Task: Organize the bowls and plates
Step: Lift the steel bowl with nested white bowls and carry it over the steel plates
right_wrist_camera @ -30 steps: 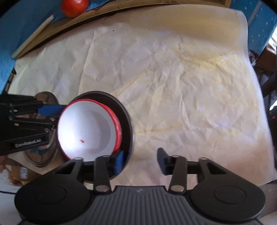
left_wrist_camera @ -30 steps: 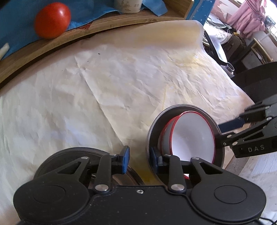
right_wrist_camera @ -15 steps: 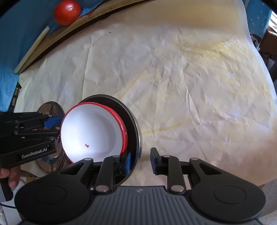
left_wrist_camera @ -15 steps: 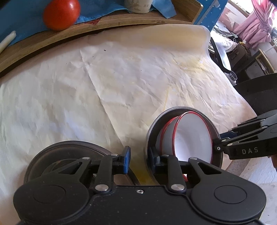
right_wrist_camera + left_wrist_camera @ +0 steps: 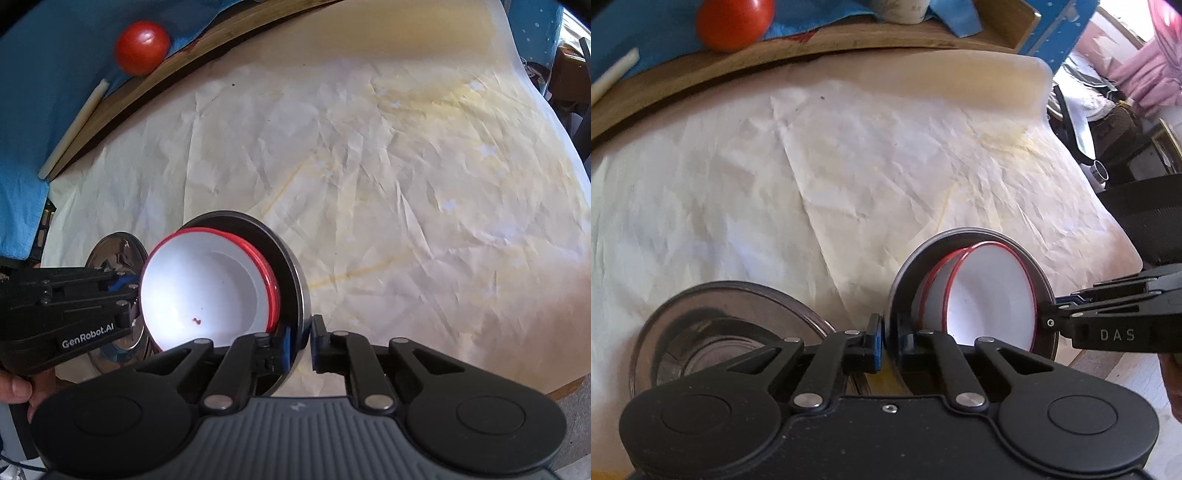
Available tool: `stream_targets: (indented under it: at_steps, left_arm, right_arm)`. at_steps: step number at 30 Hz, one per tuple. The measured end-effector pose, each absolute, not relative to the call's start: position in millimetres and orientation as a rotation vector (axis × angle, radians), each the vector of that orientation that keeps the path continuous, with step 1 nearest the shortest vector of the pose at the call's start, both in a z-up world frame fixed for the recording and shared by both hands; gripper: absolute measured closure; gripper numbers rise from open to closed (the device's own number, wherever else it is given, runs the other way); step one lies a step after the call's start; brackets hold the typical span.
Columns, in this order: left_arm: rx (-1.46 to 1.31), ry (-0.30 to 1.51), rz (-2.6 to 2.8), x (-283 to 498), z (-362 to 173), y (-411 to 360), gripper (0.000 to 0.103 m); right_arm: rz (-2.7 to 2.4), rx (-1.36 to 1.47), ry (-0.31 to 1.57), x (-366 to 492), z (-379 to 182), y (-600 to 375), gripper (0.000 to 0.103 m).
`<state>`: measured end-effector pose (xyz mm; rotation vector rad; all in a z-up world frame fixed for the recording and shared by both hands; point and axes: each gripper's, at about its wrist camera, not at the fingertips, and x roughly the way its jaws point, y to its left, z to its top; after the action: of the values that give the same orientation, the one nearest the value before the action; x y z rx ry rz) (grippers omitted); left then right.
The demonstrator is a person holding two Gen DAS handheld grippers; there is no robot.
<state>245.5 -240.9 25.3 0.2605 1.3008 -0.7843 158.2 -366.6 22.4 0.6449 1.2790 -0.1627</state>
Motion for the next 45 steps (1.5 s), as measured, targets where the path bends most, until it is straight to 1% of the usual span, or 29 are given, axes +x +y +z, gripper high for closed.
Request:
stream_targets:
  at_steps: [7, 14, 19, 24, 30, 37, 45]
  left_arm:
    - [0.217, 1.343, -0.783, 243.9, 23.8, -253.3, 0.097]
    - [0.176, 1.297, -0.810, 246.1, 44.2, -267.2, 0.098]
    - [0.116, 1.269, -0.806, 251.0, 61.9, -263.1, 0.099]
    - [0.071, 1.234, -0.779, 260.6, 82.2, -246.2, 0.099]
    - [0.034, 1.208, -0.734, 271.8, 93.9, -218.1, 0.099]
    - [0.013, 1.208, -0.660, 281.4, 92.2, -177.6, 0.099]
    - [-0.037, 1.221, -0.573, 289.1, 78.1, -127.0, 0.099]
  right_arm:
    - [-0.188, 0.687, 1.270, 149.8, 25.4, -380.2, 0.092]
    - [-0.210, 0.700, 1.228, 140.6, 45.5, -397.4, 0.091]
    - [-0.209, 0.700, 1.180, 144.6, 65.1, -405.0, 0.091]
    - [-0.175, 0.694, 1.141, 158.8, 80.4, -401.6, 0.091]
    - [-0.128, 0.668, 1.127, 181.2, 89.9, -382.3, 0.091]
    - [-0.059, 0.641, 1.156, 210.2, 86.4, -348.8, 0.091]
    - [0.003, 0.609, 1.200, 241.4, 74.7, -306.3, 0.091]
